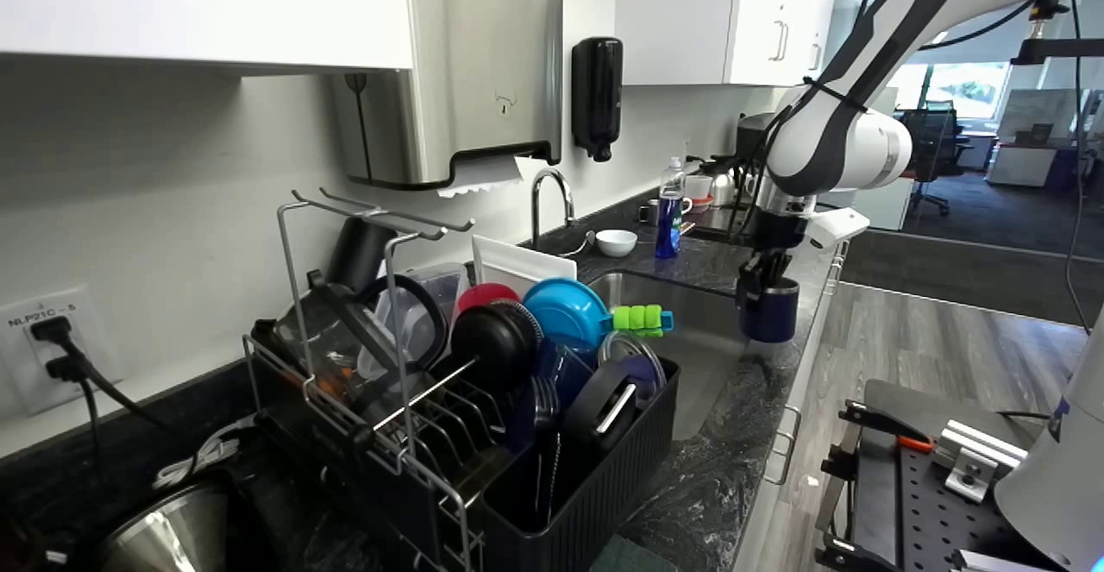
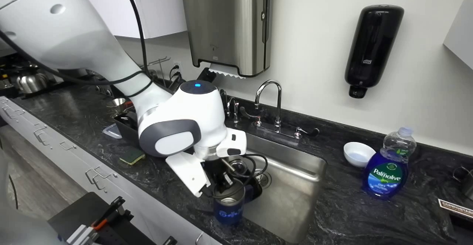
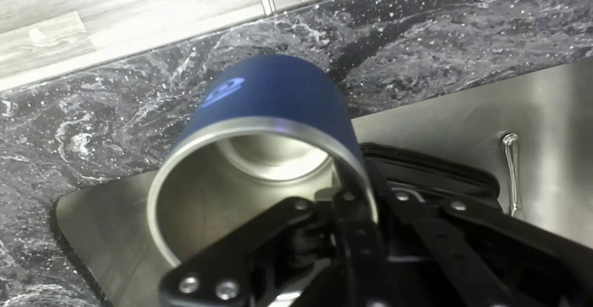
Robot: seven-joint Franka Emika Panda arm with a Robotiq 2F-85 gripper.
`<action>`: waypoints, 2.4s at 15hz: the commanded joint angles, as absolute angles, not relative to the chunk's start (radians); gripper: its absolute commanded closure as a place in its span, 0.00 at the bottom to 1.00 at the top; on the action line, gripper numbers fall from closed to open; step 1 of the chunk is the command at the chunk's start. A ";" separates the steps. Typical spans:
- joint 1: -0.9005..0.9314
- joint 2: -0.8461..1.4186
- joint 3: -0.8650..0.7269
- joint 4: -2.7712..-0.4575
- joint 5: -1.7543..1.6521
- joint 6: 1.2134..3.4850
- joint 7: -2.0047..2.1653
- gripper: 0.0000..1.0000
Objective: Take the blue travel mug from the plate rack and place is on the edge of the sink
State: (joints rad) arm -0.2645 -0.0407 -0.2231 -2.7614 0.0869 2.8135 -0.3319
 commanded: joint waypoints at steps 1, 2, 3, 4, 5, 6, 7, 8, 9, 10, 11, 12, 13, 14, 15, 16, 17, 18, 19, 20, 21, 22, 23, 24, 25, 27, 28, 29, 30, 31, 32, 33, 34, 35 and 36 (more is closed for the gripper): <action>-0.261 -0.034 -0.229 -2.778 0.150 2.876 -0.372 0.98; -0.265 -0.030 -0.230 -2.778 0.152 2.886 -0.370 0.98; -0.268 -0.026 -0.232 -2.776 0.152 2.897 -0.367 0.98; -0.271 -0.022 -0.236 -2.772 0.152 2.906 -0.368 0.98; -0.275 -0.018 -0.240 -2.772 0.141 2.919 -0.362 0.98; -0.278 -0.012 -0.244 -2.770 0.140 2.933 -0.360 0.98; -0.279 -0.008 -0.250 -2.769 0.143 2.943 -0.361 0.98; -0.280 -0.002 -0.257 -2.767 0.142 2.955 -0.362 0.98; -0.280 0.006 -0.263 -2.764 0.144 2.962 -0.362 0.98; -0.280 0.013 -0.269 -2.762 0.145 2.970 -0.361 0.98; -0.279 0.020 -0.274 -2.761 0.147 2.979 -0.361 0.98; -0.279 0.028 -0.279 -2.759 0.149 2.989 -0.361 0.98; -0.278 0.035 -0.282 -2.758 0.149 2.997 -0.359 0.98; -0.279 0.041 -0.285 -2.757 0.150 3.002 -0.362 0.98; -0.279 0.047 -0.286 -2.756 0.154 3.010 -0.363 0.98; -0.279 0.051 -0.288 -2.756 0.157 3.016 -0.364 0.98; -0.280 0.055 -0.287 -2.756 0.162 3.023 -0.366 0.98; -0.280 0.060 -0.287 -2.756 0.167 3.029 -0.367 0.98; -0.280 0.063 -0.286 -2.756 0.173 3.033 -0.369 0.98; -0.280 0.067 -0.285 -2.756 0.178 3.039 -0.369 0.98; -0.280 0.073 -0.284 -2.755 0.181 3.045 -0.368 0.98; -0.279 0.077 -0.282 -2.756 0.185 3.051 -0.368 0.98; -0.279 0.083 -0.281 -2.755 0.185 3.057 -0.367 0.98; -0.279 0.091 -0.280 -2.755 0.184 3.066 -0.365 0.98; -0.280 0.097 -0.278 -2.755 0.185 3.070 -0.365 0.98; -0.280 0.114 -0.279 -2.754 0.176 3.082 -0.361 0.98; -0.279 0.125 -0.278 -2.755 0.172 3.090 -0.359 0.98; -0.278 0.135 -0.280 -2.754 0.166 3.097 -0.355 0.98; -0.275 0.147 -0.280 -2.752 0.161 3.106 -0.352 0.98; -0.275 0.155 -0.278 -2.752 0.161 3.111 -0.352 0.98; -0.272 0.161 -0.278 -2.750 0.158 3.122 -0.349 0.98; -0.270 0.163 -0.278 -2.749 0.156 3.125 -0.348 0.98; -0.270 0.165 -0.276 -2.748 0.156 3.129 -0.349 0.98; -0.269 0.167 -0.276 -2.746 0.156 3.134 -0.348 0.98; -0.269 0.168 -0.275 -2.744 0.156 3.134 -0.349 0.98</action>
State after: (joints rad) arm -0.2671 0.1341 -0.2842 -2.7573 0.1552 3.1044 -0.3408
